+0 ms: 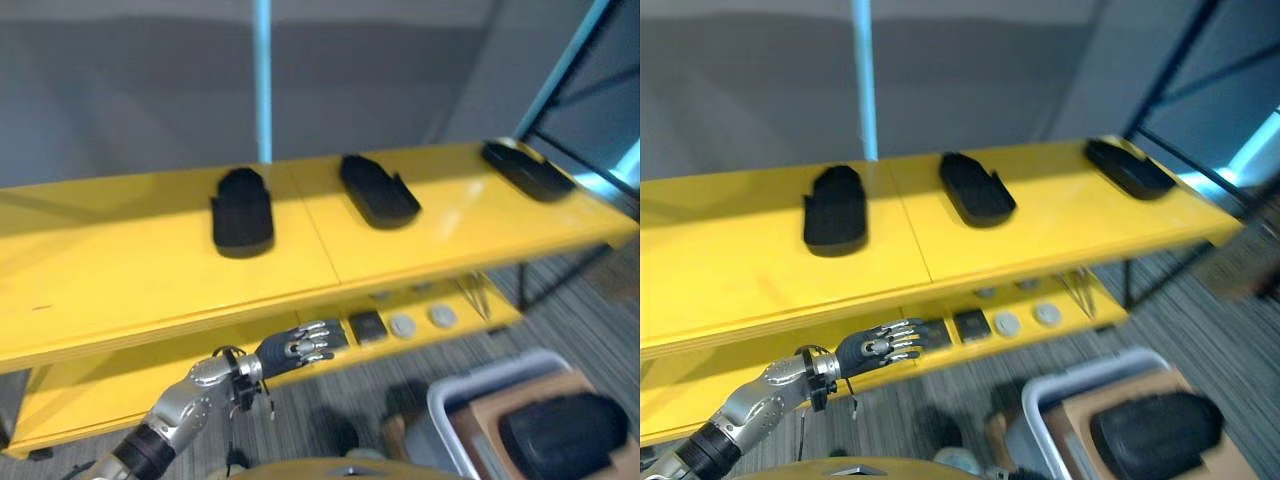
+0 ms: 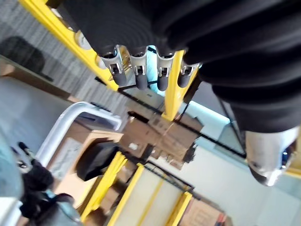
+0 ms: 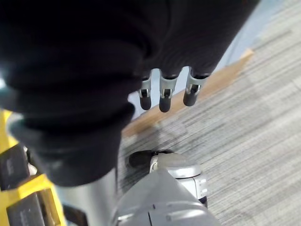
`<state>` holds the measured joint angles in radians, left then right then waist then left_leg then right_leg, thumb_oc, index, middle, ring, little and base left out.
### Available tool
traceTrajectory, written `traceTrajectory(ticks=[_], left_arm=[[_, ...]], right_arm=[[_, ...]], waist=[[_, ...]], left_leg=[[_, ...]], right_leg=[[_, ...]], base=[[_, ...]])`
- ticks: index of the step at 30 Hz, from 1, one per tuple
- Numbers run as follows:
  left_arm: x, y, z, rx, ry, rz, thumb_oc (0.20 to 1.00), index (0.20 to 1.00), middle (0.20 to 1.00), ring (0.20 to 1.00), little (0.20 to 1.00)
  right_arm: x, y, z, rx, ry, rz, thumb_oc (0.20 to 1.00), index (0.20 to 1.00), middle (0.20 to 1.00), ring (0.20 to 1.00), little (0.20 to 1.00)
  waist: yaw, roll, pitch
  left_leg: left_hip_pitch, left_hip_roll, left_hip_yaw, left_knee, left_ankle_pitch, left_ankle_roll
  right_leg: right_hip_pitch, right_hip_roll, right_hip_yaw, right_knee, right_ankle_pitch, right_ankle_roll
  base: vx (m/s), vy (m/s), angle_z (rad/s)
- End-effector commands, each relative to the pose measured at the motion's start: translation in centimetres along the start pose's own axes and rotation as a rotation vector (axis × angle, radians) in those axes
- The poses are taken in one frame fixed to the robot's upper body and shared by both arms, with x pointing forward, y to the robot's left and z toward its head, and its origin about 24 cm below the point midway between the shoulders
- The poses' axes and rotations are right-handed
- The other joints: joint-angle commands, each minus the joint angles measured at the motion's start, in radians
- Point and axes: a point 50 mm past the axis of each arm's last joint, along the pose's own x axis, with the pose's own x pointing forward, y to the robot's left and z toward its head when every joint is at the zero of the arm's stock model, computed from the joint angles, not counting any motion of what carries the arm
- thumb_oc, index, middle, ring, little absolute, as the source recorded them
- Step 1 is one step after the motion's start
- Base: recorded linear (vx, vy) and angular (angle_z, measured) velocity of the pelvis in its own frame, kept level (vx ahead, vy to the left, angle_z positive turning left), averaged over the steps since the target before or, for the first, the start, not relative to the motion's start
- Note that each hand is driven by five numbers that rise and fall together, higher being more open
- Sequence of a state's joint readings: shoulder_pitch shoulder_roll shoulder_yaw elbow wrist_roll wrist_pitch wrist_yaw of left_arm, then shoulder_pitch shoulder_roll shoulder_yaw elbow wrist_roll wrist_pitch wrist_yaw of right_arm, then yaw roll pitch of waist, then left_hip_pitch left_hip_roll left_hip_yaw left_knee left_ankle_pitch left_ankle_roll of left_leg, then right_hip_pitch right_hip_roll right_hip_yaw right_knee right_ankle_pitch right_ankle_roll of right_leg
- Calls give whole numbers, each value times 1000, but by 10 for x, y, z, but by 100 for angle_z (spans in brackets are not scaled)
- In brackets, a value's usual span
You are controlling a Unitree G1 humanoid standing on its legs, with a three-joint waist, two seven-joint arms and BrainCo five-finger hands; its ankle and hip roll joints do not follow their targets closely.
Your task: Move parts from the plastic box to the shelf.
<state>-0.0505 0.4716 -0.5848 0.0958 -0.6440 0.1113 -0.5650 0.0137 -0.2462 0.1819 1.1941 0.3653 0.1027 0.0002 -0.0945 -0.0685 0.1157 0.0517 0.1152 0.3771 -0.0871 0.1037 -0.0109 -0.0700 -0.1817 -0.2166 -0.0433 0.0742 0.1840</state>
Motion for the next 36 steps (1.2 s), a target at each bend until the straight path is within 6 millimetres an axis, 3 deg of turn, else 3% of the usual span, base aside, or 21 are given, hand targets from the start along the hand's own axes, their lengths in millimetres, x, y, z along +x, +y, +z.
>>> traceTrajectory(ticks=[1, 3, 5, 10, 12, 13, 14, 15, 16, 19, 21, 23, 24, 26, 27, 30, 32, 33, 34, 35, 36], left_arm=[[15, 8, 46, 111, -202, 39, 1000, 1000, 1000, 1000, 1000], [19, 16, 50, 92, -232, 169, 1000, 1000, 1000, 1000, 1000], [20, 23, 47, 111, -229, 259, 1000, 1000, 1000, 1000, 1000], [18, 36, 21, 63, -182, 460, 1000, 1000, 1000, 1000, 1000], [7, 47, 7, 58, -173, 580, 1000, 1000, 1000, 1000, 1000], [6, 48, 7, 63, -171, 587, 1000, 1000, 1000, 1000, 1000], [3, 53, 6, 68, -167, 614, 1000, 1000, 1000, 1000, 1000], [0, 58, 4, 53, -167, 649, 1000, 1000, 1000, 1000, 1000], [-10, 64, -2, 59, -161, 715, 1000, 1000, 1000, 1000, 1000], [-23, 71, -9, 102, -94, 799, 1000, 1000, 1000, 1000, 1000], [-26, 75, -15, 121, -24, 847, 1000, 1000, 1000, 1000, 1000], [-30, 79, -36, 141, 80, 852, 1000, 1000, 1000, 1000, 1000], [-30, 79, -36, 142, 82, 850, 1000, 1000, 1000, 1000, 1000], [-32, 75, -52, 176, 159, 857, 1000, 1000, 1000, 1000, 1000], [-32, 75, -52, 176, 159, 857, 1000, 1000, 1000, 1000, 1000], [-41, 71, -74, 169, 238, 904, 1000, 1000, 1000, 1000, 1000], [-50, 67, -92, 183, 303, 916, 1000, 1000, 1000, 1000, 1000], [-50, 67, -93, 182, 303, 916, 1000, 1000, 1000, 1000, 1000], [-51, 65, -97, 176, 328, 910, 1000, 1000, 1000, 1000, 1000], [-55, 63, -102, 169, 341, 920, 1000, 1000, 1000, 1000, 1000], [-62, 59, -114, 155, 375, 956, 1000, 1000, 1000, 1000, 1000]], right_arm=[[0, -9, 18, 24, -70, -29, 1000, 1000, 1000, 1000, 1000], [0, -11, 19, -26, -65, -31, 1000, 1000, 1000, 1000, 1000], [0, -12, 15, -35, -50, -36, 1000, 1000, 1000, 1000, 1000], [-1, -11, -4, -47, -6, -26, 1000, 1000, 1000, 1000, 1000], [-2, -8, -10, -140, -6, -23, 1000, 1000, 1000, 1000, 1000], [-2, -9, -11, -139, -3, -26, 1000, 1000, 1000, 1000, 1000], [-2, -11, -13, -121, 8, -43, 1000, 1000, 1000, 1000, 1000], [-2, -13, -13, -104, 17, -57, 1000, 1000, 1000, 1000, 1000], [-2, -19, -11, -57, 19, -77, 1000, 1000, 1000, 1000, 1000], [-3, -29, -2, -136, -1, -91, 1000, 1000, 1000, 1000, 1000], [-3, -31, 1, -110, -27, -99, 1000, 1000, 1000, 1000, 1000], [-4, -29, 12, 131, -141, -122, 1000, 1000, 1000, 1000, 1000], [-4, -29, 12, 140, -147, -121, 1000, 1000, 1000, 1000, 1000], [-9, -27, 32, 158, -337, -151, 1000, 1000, 1000, 1000, 1000], [-9, -27, 32, 158, -337, -152, 1000, 1000, 1000, 1000, 1000], [-22, -9, 73, 222, -595, -79, 1000, 1000, 1000, 1000, 1000], [-54, 4, 121, 137, -872, -49, 1000, 1000, 1000, 1000, 1000], [-54, 4, 121, 135, -870, -50, 1000, 1000, 1000, 1000, 1000], [-67, 6, 135, 62, -981, -64, 1000, 1000, 1000, 1000, 1000], [-82, 8, 149, 1, -1046, -80, 1000, 1000, 1000, 1000, 1000], [-111, 3, 167, -127, -1186, -123, 1000, 1000, 1000, 1000, 1000]], waist=[[-12, 53, 70], [-5, 68, 78], [3, 67, 78], [-3, 47, 76], [8, 38, 115], [8, 41, 118], [14, 41, 134], [26, 47, 139], [59, 61, 137], [102, 81, 123], [107, 88, 117], [90, 89, 94], [89, 90, 93], [63, 89, 78], [64, 89, 78], [51, 79, 71], [24, 64, 77], [25, 65, 76], [17, 61, 78], [9, 57, 81], [-4, 52, 83]], left_leg=[[100, -21, 47, 0, -90, 21], [99, -12, 101, 14, -105, 21], [92, -2, 142, 30, -95, 5], [63, 12, 141, 153, -145, -6], [-68, 88, 41, 463, -47, -82], [-83, 98, 30, 482, -41, -89], [-134, 90, -21, 507, 7, -80], [-154, 46, -100, 462, -9, -68], [-134, -26, -240, 259, -50, -46], [-126, -52, -373, 63, -4, -55], [-114, -52, -372, 28, 7, -58], [-85, -47, -374, 1, 1, -54], [-83, -46, -374, 1, 0, -54], [-62, -49, -342, 0, -27, -44], [-62, -49, -341, 0, -27, -43], [-48, -51, -289, 0, -44, -39], [-41, -47, -257, 0, -53, -35], [-41, -47, -257, 0, -54, -35], [-41, -45, -252, 0, -55, -34], [-41, -45, -250, 0, -56, -32], [-37, -43, -242, 0, -59, -29]], right_leg=[[46, -7, -41, 208, 68, 16], [51, -21, -104, 290, 14, -4], [90, -15, -145, 214, -24, -25], [150, 7, -128, 53, -4, -46], [174, 38, -72, 24, -20, -103], [176, 44, -70, 22, -22, -108], [162, 46, -46, 23, -8, -124], [153, 45, -6, 25, -3, -114], [131, 42, 72, 22, 3, -86], [132, 55, 146, -11, 0, -76], [142, 56, 144, -21, -6, -75], [133, 56, 133, -14, -9, -69], [133, 57, 133, -13, -9, -69], [117, 44, 119, -16, 5, -55], [117, 44, 120, -16, 5, -55], [102, 17, 75, -36, 36, -30], [66, 22, 83, -44, 48, -26], [66, 22, 84, -44, 48, -26], [58, 24, 89, -44, 50, -25], [51, 27, 97, -44, 51, -23], [42, 32, 111, -44, 55, -20]], base=[[-340, 40, -147], [-191, 35, -139], [-88, -118, -112], [7, -253, -104], [37, -297, -80], [-50, -117, -32], [-61, 54, -51], [-17, 268, -103], [63, 327, -116], [97, 253, -148], [106, 177, -95], [87, 120, -46], [92, 105, -17], [80, 84, -20], [58, 39, -24], [38, -54, -35], [12, -83, -46], [11, -52, -32], [22, -30, -14], [58, -52, -22], [54, -38, -28]])
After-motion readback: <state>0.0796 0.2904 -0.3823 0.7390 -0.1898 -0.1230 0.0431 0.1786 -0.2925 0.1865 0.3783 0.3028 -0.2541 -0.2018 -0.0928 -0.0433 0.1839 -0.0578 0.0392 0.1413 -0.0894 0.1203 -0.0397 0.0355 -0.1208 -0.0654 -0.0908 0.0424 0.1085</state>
